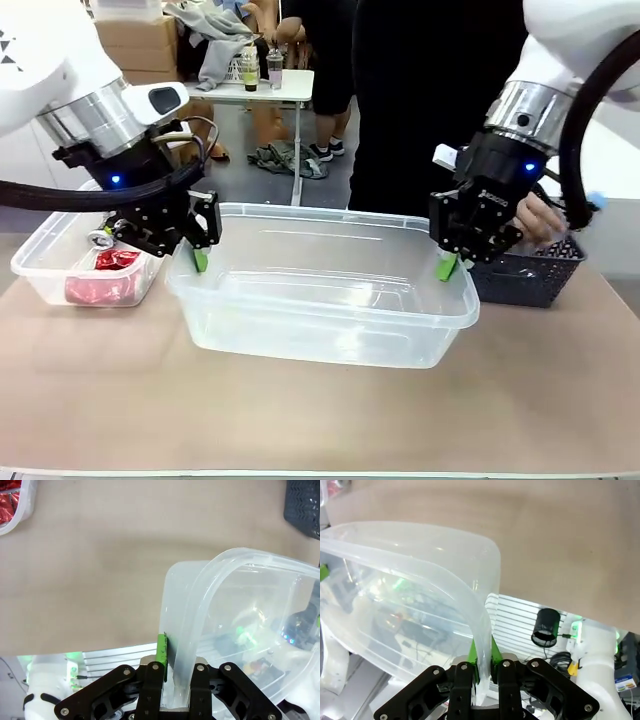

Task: Sort the waste into each basket.
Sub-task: Offer the picked Organizing box to the human.

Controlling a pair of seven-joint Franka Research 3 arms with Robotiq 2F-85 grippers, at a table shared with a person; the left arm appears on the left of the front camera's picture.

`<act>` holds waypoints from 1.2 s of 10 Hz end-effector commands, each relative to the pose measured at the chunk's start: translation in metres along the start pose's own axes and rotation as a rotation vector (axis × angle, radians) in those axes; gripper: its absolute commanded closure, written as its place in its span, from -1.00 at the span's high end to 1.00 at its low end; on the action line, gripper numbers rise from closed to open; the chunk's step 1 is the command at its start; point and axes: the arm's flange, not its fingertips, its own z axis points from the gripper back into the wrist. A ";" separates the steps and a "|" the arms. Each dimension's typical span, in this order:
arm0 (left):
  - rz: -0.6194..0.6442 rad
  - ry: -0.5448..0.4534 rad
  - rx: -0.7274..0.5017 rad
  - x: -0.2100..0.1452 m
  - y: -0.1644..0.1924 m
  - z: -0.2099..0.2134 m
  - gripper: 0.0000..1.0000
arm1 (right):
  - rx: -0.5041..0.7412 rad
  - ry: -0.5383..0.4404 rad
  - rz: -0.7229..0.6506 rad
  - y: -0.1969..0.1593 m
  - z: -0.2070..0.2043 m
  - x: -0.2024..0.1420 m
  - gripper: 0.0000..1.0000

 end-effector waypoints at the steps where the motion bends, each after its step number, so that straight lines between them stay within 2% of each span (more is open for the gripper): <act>1: 0.031 -0.016 -0.010 0.003 0.008 0.000 -1.00 | -0.005 0.021 0.035 -0.008 0.001 -0.006 -1.00; 12: 0.031 -0.016 -0.010 0.003 0.008 0.000 -1.00 | -0.005 0.021 0.035 -0.008 0.001 -0.006 -1.00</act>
